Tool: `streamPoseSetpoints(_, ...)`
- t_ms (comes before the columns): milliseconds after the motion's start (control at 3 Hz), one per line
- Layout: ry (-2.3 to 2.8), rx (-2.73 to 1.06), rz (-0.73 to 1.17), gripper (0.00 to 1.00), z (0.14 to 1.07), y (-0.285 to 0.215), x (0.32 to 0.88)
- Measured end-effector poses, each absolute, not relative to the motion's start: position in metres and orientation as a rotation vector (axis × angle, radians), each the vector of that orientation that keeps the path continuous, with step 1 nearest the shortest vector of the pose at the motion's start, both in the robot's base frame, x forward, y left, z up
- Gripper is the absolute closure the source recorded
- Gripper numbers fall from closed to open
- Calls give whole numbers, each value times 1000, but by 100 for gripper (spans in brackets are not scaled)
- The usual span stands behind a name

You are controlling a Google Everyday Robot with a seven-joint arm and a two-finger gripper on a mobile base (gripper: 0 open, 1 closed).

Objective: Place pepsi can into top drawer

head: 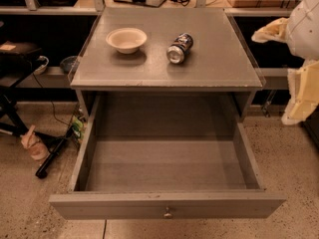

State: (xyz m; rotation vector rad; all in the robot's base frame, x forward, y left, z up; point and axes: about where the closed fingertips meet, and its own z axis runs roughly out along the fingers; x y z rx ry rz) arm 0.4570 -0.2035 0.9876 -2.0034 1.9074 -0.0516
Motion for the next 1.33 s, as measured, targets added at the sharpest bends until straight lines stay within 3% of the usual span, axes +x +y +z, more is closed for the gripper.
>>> streamPoseSetpoints(1333,1576,-2189,-85,0,997,-193,517)
